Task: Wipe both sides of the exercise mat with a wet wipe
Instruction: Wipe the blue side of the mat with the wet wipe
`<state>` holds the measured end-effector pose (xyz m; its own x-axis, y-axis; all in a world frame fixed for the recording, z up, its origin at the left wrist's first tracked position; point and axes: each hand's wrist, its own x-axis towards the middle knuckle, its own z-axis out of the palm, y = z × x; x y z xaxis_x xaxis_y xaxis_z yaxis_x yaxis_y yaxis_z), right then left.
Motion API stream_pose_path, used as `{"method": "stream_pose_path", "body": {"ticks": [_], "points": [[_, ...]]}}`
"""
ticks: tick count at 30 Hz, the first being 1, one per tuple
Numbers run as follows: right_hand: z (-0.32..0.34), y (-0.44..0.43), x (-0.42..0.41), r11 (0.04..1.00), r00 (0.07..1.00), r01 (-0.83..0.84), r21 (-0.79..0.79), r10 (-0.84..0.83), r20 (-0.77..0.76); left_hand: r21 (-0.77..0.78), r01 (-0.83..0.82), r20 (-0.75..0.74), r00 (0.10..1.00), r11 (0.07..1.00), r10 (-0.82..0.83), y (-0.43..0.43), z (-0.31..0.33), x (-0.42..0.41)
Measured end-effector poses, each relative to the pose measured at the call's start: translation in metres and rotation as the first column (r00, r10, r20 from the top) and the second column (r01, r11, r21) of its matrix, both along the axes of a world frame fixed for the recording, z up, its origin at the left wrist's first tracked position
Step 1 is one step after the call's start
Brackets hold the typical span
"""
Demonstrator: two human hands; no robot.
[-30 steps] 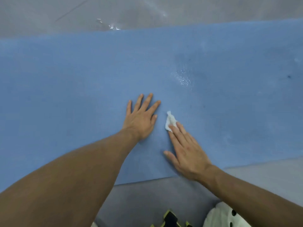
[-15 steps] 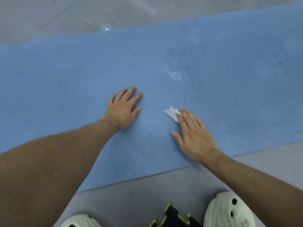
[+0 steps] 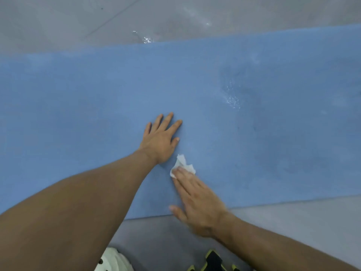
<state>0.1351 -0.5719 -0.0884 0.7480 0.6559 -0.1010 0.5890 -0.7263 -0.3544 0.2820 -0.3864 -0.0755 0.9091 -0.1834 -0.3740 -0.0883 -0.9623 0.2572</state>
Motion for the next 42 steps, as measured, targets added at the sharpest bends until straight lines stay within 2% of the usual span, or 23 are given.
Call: {"method": "stream_pose_path", "body": {"ticks": [3,6,10,13,15,17,20,22,26,29,32,34,37,42], "points": [[0.000,0.004,-0.030,0.978,0.977,-0.182,-0.099,0.191,0.094,-0.003,0.001,0.029,1.000,1.000,-0.001,-0.008,-0.003,-0.009],[-0.001,-0.017,-0.037,0.984,0.981,-0.130,-0.120,0.146,0.131,-0.023,-0.043,0.038,0.998,0.999,0.044,-0.016,-0.003,-0.010],[0.000,-0.067,-0.018,0.991,0.984,0.040,-0.129,-0.017,0.175,-0.022,-0.058,0.072,0.996,0.998,0.059,-0.023,-0.006,-0.003],[0.000,-0.101,0.008,0.960,0.965,0.206,-0.189,-0.167,0.201,-0.027,-0.069,0.109,0.992,0.997,0.071,-0.026,-0.012,-0.004],[-0.003,-0.117,0.028,0.901,0.918,0.380,-0.209,-0.338,0.209,-0.025,-0.067,0.131,0.989,0.997,0.070,-0.026,-0.015,-0.005],[-0.004,-0.129,0.049,0.807,0.829,0.556,-0.199,-0.524,0.193,-0.016,-0.062,0.140,0.988,0.998,0.063,-0.025,-0.016,-0.004],[0.000,-0.140,0.076,0.720,0.742,0.669,-0.184,-0.662,0.110,-0.021,-0.061,0.156,0.986,0.998,0.063,-0.024,-0.017,-0.005],[0.002,-0.134,0.085,0.736,0.748,0.661,-0.145,-0.661,0.056,-0.019,-0.063,0.166,0.984,0.998,0.065,-0.025,-0.018,-0.003],[-0.001,-0.088,0.070,0.887,0.890,0.456,-0.073,-0.453,0.061,-0.012,-0.101,0.143,0.985,0.995,0.102,-0.035,-0.016,0.016],[-0.001,-0.069,0.057,0.941,0.947,0.321,-0.105,-0.321,0.024,-0.003,-0.077,0.131,0.988,0.997,0.077,-0.041,-0.014,0.037],[0.002,-0.080,0.061,0.955,0.965,0.261,-0.138,-0.255,0.058,-0.003,-0.039,0.146,0.988,0.999,0.039,-0.043,-0.014,0.056],[-0.001,-0.095,0.076,0.921,0.936,0.353,-0.163,-0.346,0.069,-0.018,-0.043,0.148,0.988,0.999,0.045,-0.048,-0.017,0.068],[-0.006,-0.122,0.111,0.780,0.800,0.597,-0.185,-0.596,0.072,-0.004,-0.078,0.180,0.981,0.997,0.078,-0.054,-0.025,0.071],[-0.010,-0.160,0.177,0.710,0.731,0.680,-0.182,-0.677,0.089,0.047,-0.077,0.268,0.961,0.996,0.062,-0.055,-0.036,0.066]]}}
